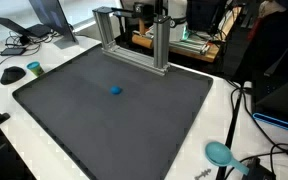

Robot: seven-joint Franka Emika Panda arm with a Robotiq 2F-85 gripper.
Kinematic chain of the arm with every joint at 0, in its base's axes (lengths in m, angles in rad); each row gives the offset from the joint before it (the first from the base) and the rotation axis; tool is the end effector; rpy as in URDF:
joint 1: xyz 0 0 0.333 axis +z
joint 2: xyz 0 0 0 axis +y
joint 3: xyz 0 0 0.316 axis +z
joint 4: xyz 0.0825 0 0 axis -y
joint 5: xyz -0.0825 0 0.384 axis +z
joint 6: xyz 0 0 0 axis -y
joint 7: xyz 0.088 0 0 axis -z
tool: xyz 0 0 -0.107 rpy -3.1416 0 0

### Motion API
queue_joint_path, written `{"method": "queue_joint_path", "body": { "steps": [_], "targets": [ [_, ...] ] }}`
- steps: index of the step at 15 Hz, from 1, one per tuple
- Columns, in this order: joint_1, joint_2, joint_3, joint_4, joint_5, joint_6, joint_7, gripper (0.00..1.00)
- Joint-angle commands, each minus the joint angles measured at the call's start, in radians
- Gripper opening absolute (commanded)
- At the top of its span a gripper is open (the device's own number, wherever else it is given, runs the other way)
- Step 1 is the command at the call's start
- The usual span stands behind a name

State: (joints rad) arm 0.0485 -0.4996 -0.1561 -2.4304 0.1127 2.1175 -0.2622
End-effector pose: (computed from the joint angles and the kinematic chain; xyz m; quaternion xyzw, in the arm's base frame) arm 0.4145 -0.0443 0.5011 -0.9904 -0.0578 -0.1034 0.0706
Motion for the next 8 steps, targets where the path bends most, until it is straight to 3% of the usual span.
{"method": "queue_joint_path", "body": {
  "steps": [1, 5, 8],
  "targets": [
    [-0.014, 0.001, 0.013, 0.003, 0.007, -0.004, -0.005, 1.0],
    [-0.014, 0.001, 0.013, 0.003, 0.007, -0.004, -0.005, 1.0],
    [-0.038, -0.008, 0.061, 0.006, -0.044, -0.061, 0.081, 1.0]
  ]
}}
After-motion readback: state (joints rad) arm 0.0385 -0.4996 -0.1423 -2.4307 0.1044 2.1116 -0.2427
